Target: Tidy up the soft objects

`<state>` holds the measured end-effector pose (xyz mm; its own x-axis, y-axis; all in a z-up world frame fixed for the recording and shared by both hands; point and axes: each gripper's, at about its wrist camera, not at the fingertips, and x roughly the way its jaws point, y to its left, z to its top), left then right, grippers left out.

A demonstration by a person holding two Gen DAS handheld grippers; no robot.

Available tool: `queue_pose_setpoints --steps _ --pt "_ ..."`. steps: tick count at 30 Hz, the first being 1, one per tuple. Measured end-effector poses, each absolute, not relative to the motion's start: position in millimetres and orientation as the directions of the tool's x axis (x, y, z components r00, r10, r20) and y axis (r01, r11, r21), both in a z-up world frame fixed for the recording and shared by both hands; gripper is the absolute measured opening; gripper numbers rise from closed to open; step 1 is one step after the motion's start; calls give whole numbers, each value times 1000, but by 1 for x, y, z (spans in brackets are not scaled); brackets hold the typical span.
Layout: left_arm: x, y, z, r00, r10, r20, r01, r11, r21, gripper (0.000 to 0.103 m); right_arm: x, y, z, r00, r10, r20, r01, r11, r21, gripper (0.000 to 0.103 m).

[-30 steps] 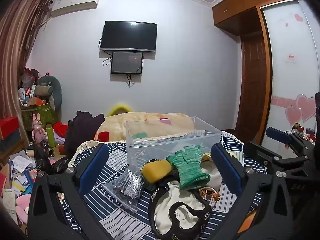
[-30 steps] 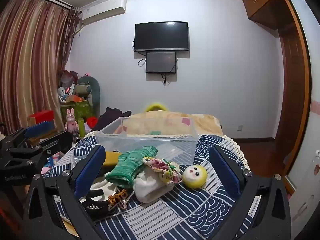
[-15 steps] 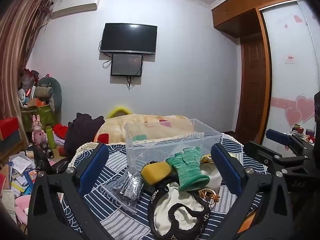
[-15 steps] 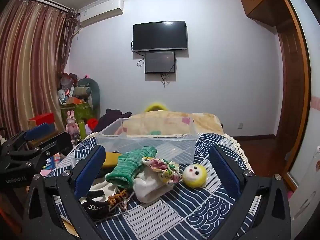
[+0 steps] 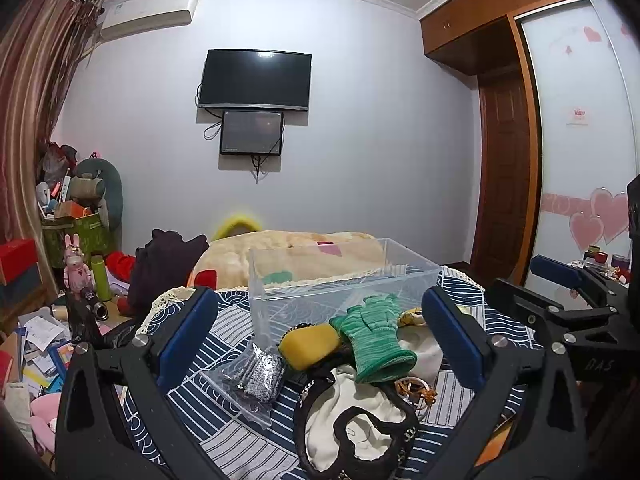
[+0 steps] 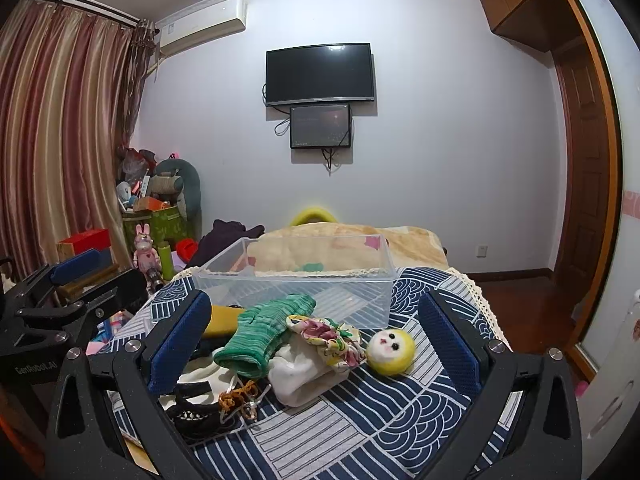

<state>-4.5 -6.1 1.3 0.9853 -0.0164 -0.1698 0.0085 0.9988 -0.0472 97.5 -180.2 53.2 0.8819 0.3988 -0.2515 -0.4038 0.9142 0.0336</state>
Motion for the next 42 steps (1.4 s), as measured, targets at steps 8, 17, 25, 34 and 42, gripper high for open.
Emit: queue_pose_setpoints --steps 8,17,25,34,42 --pt "-4 -7 0 986 -13 -166 5 999 -46 103 97 -180 55 882 401 -248 -405 914 37 103" --pt "-4 -7 0 986 -13 -164 6 999 -42 103 95 -180 55 881 403 -246 -406 913 42 103" --pt "-5 -7 -1 987 -16 -163 9 999 -44 103 95 -180 55 881 404 -246 -406 913 44 103" --pt "-6 -7 0 987 -18 -163 11 999 -46 103 94 -180 57 880 407 -245 -409 912 46 103" --pt "-6 -7 -1 987 -17 -163 10 999 -47 103 94 -181 58 880 409 -239 -409 911 53 103"
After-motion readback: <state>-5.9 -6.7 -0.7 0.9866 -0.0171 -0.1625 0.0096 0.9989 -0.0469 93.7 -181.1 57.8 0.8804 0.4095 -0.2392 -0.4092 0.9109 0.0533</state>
